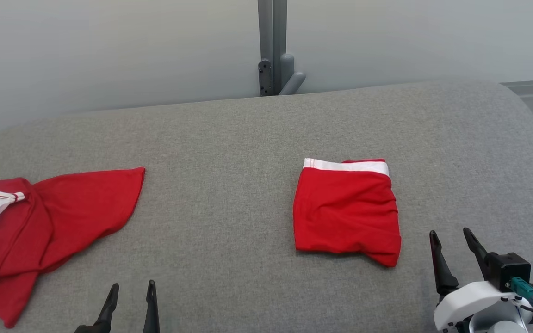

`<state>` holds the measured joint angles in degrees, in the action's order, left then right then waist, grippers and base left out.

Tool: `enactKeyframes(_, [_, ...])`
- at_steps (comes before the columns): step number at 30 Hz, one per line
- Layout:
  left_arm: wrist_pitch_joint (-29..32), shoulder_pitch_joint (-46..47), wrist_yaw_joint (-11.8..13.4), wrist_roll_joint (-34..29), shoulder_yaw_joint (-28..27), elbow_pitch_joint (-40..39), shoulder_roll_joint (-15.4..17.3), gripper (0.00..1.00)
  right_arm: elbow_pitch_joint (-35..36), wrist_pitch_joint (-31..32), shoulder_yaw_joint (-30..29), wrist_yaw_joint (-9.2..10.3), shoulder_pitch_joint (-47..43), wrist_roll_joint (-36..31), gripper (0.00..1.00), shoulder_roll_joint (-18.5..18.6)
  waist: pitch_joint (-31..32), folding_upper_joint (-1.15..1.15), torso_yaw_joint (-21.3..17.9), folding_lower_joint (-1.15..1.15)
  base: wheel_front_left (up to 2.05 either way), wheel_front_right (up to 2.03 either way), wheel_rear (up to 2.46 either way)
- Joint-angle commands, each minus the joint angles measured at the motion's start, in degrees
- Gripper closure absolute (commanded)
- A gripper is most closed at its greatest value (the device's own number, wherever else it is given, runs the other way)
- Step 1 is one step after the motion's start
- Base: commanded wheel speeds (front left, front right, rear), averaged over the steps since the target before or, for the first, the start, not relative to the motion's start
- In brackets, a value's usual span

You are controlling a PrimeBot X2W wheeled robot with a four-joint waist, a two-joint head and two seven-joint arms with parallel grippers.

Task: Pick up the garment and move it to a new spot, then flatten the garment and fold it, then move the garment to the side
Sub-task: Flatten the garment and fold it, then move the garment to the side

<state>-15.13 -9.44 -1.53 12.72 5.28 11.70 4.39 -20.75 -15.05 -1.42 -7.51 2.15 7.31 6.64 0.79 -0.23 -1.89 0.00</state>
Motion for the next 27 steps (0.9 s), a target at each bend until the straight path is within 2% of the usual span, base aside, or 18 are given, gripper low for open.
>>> enactKeyframes(1, [-0.02, -0.78, -0.43, -0.76, -0.47, 0.25, -0.08, 0.0, -0.15, -0.18, -0.12, 0.04, -0.16, -0.33, 0.0, -0.16, 0.03, 0.23, 0.3, 0.0, 0.0, 0.0, 0.0])
enactKeyframes(10, [-0.02, -1.22, -1.36, -1.78, -1.9, 0.57, -0.68, 0.0, 0.65, -0.18, 0.08, 0.04, 0.27, -1.3, 0.0, -0.58, 0.28, 0.23, 1.33, 0.0, 0.0, 0.0, 0.0])
enactKeyframes(15, [-0.02, -1.45, -1.34, -1.55, -2.4, 0.12, -1.0, 0.0, 0.72, 0.01, 0.6, 0.04, 4.03, 7.23, 0.0, -1.48, -0.25, 0.23, 0.93, 0.0, 0.0, 0.0, 0.0])
enactKeyframes(17, [-0.02, -1.33, -1.51, -1.67, -2.33, 0.13, -1.11, 0.0, -0.21, 4.57, 2.14, 0.03, 6.66, 12.73, 0.0, -1.12, -0.59, 0.23, 0.76, 0.0, 0.0, 0.0, 0.0])
enactKeyframes(18, [-0.02, -1.33, -1.51, -1.67, -2.33, 0.13, -1.11, 0.0, -0.21, 4.57, 2.14, 0.03, 6.66, 12.73, 0.0, -1.12, -0.59, 0.23, 0.76, 0.0, 0.0, 0.0, 0.0])
enactKeyframes(22, [-0.02, 0.76, -1.29, -1.92, -2.18, 0.03, -1.28, 0.0, -0.84, 17.81, 4.63, 0.05, 12.4, 21.82, 0.0, 2.43, -2.74, 0.23, 1.3, 0.0, 0.0, 0.0, 0.0])
enactKeyframes(27, [-0.02, 3.11, -1.06, -1.13, -1.17, 0.23, -1.35, 0.0, -5.53, 28.46, 5.12, 0.02, 17.19, 22.59, 0.0, 5.38, -5.74, 0.23, 3.81, 0.0, 0.0, 0.0, 0.0])
